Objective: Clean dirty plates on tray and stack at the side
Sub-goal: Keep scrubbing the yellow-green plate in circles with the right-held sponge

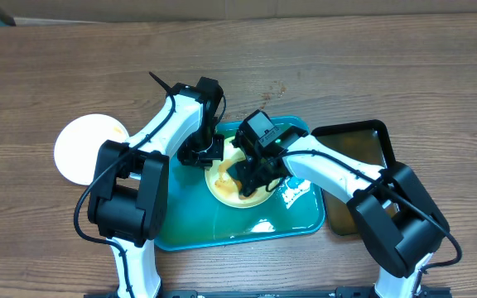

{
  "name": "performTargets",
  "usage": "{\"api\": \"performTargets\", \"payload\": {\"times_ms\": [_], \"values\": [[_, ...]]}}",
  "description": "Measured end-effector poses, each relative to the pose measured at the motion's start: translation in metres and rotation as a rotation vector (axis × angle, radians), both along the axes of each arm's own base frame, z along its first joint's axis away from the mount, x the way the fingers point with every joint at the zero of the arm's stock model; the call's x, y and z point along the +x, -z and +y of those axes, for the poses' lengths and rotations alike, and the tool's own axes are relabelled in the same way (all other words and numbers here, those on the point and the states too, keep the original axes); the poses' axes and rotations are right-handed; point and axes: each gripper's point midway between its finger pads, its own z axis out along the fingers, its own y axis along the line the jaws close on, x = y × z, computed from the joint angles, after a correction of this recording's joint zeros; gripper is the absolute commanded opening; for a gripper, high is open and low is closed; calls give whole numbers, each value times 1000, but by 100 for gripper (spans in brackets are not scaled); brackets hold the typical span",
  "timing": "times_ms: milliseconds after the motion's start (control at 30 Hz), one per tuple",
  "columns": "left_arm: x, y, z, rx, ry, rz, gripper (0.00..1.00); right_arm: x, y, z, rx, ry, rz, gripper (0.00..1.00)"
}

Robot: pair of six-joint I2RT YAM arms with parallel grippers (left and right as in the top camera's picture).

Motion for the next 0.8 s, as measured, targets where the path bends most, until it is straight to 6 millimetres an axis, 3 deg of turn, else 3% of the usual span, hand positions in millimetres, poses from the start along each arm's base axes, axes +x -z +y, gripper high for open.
{"api": "performTargets", "payload": {"times_ms": [167,433,733,800], "values": [[0,0,0,0,0,-1,4,19,-1,9,30,106,-40,4],[0,0,-1,-4,-1,0,4,48,5,-19,-111,368,-125,4],[0,0,-5,-24,-2,2,4,36,9,-81,-333,469,-53,4],[0,0,-7,-36,-2,4,4,29,8,-84,-341,455,-17,4]]}}
